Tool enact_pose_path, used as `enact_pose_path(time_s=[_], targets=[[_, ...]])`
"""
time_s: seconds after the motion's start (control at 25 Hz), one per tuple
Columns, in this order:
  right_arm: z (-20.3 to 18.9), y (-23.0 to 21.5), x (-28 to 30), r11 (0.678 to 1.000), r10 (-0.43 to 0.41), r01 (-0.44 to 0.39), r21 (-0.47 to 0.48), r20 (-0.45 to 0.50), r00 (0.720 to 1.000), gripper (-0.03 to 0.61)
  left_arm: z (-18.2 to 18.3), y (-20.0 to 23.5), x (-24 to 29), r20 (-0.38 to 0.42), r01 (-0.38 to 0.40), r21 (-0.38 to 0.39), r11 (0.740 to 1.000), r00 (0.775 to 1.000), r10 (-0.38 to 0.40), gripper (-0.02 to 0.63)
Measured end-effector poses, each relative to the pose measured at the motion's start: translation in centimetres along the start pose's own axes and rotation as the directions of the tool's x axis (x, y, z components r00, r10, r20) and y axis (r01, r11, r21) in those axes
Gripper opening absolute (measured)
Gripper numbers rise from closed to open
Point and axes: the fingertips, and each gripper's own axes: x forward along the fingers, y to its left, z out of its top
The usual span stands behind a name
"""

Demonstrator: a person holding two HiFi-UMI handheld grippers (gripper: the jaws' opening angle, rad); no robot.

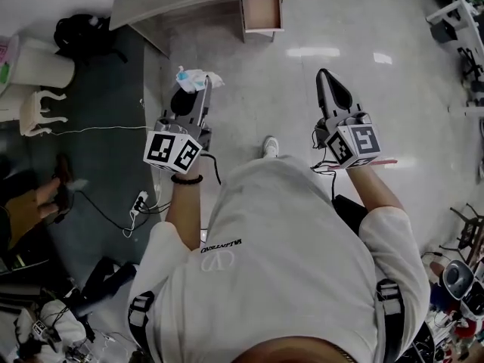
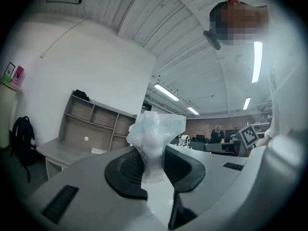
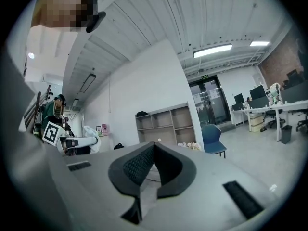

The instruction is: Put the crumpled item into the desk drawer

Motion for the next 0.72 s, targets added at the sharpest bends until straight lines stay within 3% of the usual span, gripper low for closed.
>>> enact_pose_path(time_s=[0.24,0.72], targets=[[0.1,-4.8,-0.9,0.999,0.037,-0.037,0.009,0.005,0.999,-0.002,-1.1,-3.7,4.1,0.001,-0.017,0.020,1.000,1.000,0.017,0.086],[-0.6,-8.5,3.6,0.999,0.015,-0.014,0.046,-0.035,0.999,-0.002,-2.0,-2.0,10.0,-0.031,0.000,-0.002,1.000,1.000,0.000,0.086]])
